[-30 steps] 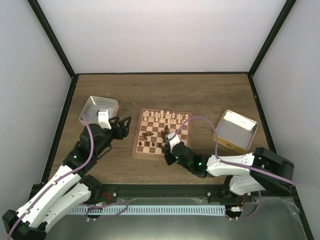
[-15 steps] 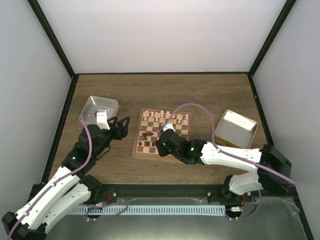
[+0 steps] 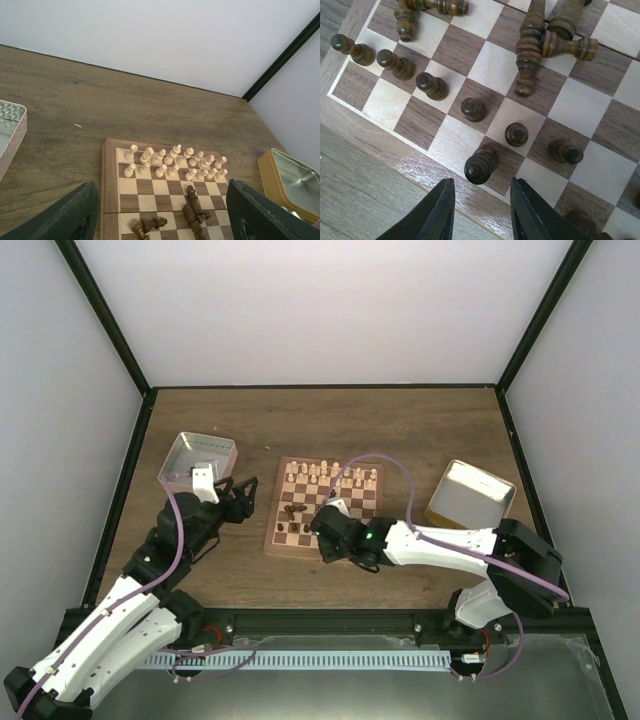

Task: Set up the chess pieces on the board
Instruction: Adjust the chess piece on the chessboard.

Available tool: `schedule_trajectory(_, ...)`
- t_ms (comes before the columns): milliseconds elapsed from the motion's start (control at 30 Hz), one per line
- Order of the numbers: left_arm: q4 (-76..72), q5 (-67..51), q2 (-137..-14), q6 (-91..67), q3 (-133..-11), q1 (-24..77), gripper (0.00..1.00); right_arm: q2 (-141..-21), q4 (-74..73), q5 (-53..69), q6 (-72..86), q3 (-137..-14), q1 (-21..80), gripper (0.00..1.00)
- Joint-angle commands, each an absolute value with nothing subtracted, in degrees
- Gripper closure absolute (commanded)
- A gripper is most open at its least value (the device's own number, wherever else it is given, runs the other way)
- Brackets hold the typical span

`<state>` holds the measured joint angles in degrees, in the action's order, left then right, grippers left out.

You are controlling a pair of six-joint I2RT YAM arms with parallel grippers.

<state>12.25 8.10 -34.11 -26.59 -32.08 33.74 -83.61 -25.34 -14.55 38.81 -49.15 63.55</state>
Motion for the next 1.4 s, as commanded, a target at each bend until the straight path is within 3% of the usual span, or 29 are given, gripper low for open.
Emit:
schedule_trajectory(0,12.1,8.2,-34.0,-25.7,-31.6,33.7,0.28,-84.3,-24.9,-15.7,38.4,-52.6,63.4,0.67)
schedule_trajectory(267,12.1,8.3,-34.4,-25.6,-31.6,33.7,0.28,-87.5,-24.9,-17.9,37.8,-54.1,63.3,0.69)
schedule_trajectory(467,11.9,8.3,-34.9,-25.6,-31.6,33.7,0.28,-87.7,-24.8,-18.2,37.6,-53.9,63.3,0.81)
schedule_trajectory(633,11.7,8.3,-35.4,-25.6,-31.6,33.7,0.28,-86.6,-26.1,-18.4,37.6,-53.0,63.3,0.85)
schedule_trajectory(1167,12.1,7.7,-36.1,-26.1,-31.5,33.7,0.28,-85.2,-26.7,-18.0,37.4,-50.8,63.3,0.84)
schedule_trajectory(1267,12.3,7.8,-36.1,-26.1,-31.5,33.7,0.28,-85.6,-26.6,-17.9,37.4,-50.7,63.3,0.81)
schedule_trajectory(1367,12.3,7.8,-36.3,-26.2,-31.4,33.7,0.28,-85.5,-26.7,-17.8,37.4,-50.9,63.2,0.72)
